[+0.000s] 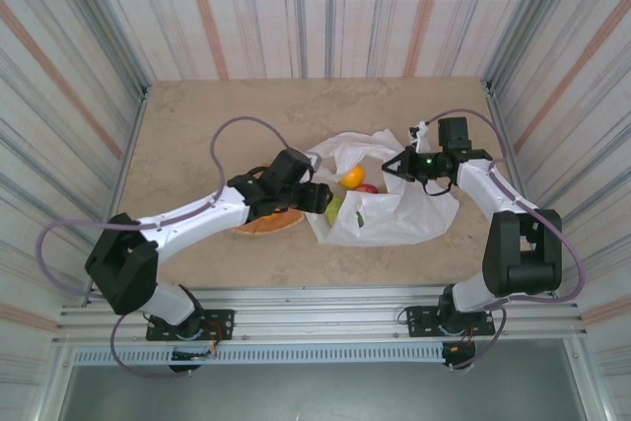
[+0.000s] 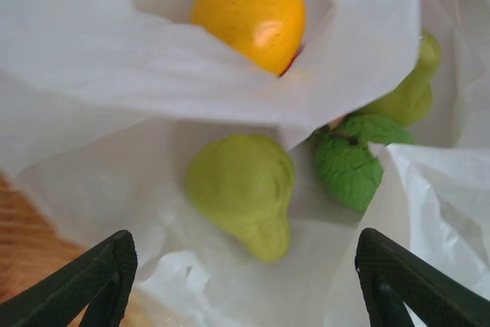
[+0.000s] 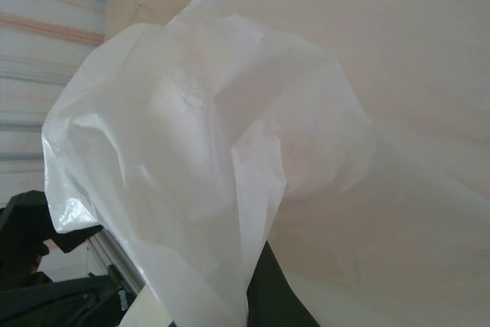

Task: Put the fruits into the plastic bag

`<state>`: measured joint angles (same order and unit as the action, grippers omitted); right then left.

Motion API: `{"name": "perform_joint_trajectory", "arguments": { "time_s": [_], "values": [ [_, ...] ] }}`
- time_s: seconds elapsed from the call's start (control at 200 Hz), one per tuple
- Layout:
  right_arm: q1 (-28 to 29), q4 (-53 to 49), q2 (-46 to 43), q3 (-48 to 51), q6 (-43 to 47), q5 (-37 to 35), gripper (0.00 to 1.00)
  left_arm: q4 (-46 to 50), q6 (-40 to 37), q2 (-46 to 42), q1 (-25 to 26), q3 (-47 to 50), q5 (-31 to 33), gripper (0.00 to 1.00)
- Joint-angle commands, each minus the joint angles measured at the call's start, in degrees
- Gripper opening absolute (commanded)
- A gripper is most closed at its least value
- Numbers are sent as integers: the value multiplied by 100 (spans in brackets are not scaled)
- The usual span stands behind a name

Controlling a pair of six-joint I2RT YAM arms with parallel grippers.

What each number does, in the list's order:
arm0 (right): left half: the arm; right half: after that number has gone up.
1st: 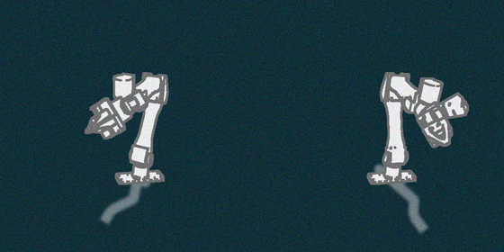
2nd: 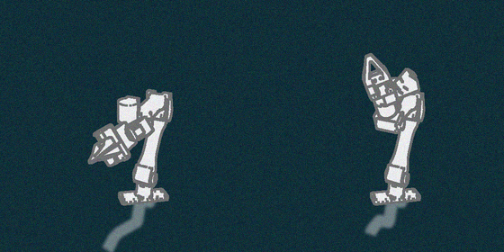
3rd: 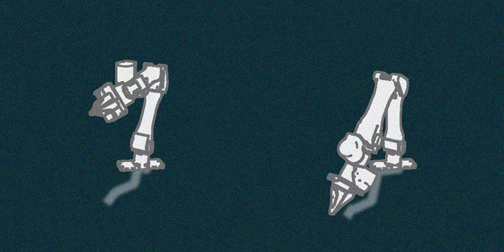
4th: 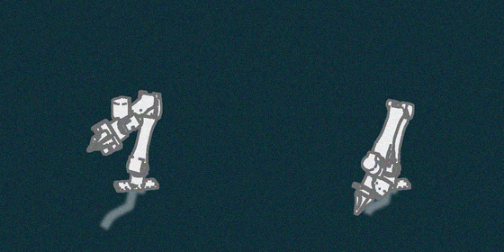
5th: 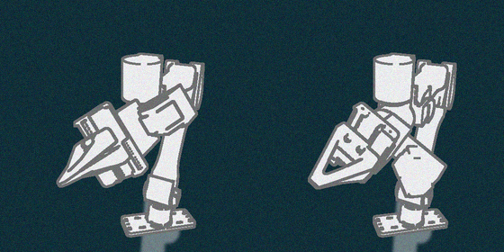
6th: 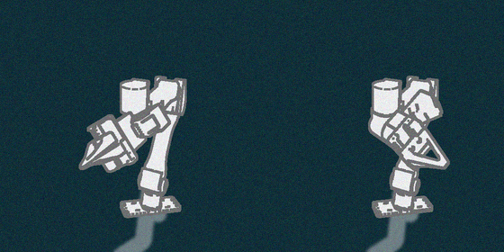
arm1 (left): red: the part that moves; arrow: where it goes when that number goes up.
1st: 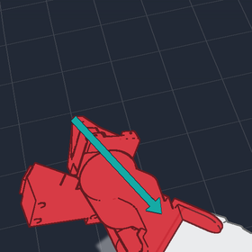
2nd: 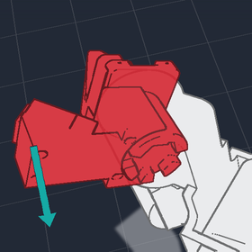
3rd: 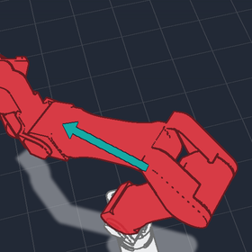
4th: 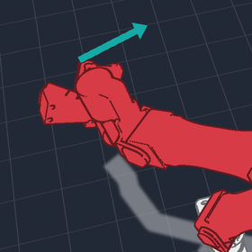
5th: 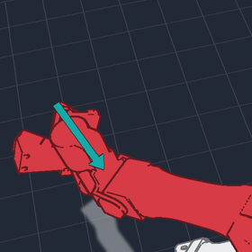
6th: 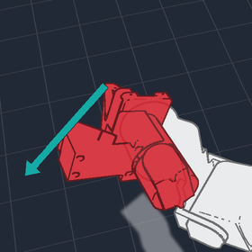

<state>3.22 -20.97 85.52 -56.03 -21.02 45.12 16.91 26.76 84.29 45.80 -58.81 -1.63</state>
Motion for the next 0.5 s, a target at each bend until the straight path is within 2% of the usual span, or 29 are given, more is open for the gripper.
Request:
{"name": "perform_joint_trajectory", "arguments": {
  "time_s": [0.0, 0.16, 0.496],
  "values": [
    [-33, 20, 100, -68, -77, 132, 0, 243, -117, -272, -210, 197, 55, 74],
    [-34, -26, 80, -75, -76, 126, 0, 730, 153, 68, -497, -68, 281, 69],
    [-94, -74, -46, 31, -34, 111, 0, 964, 26, 1000, -528, -740, 312, 63]
  ]
}}
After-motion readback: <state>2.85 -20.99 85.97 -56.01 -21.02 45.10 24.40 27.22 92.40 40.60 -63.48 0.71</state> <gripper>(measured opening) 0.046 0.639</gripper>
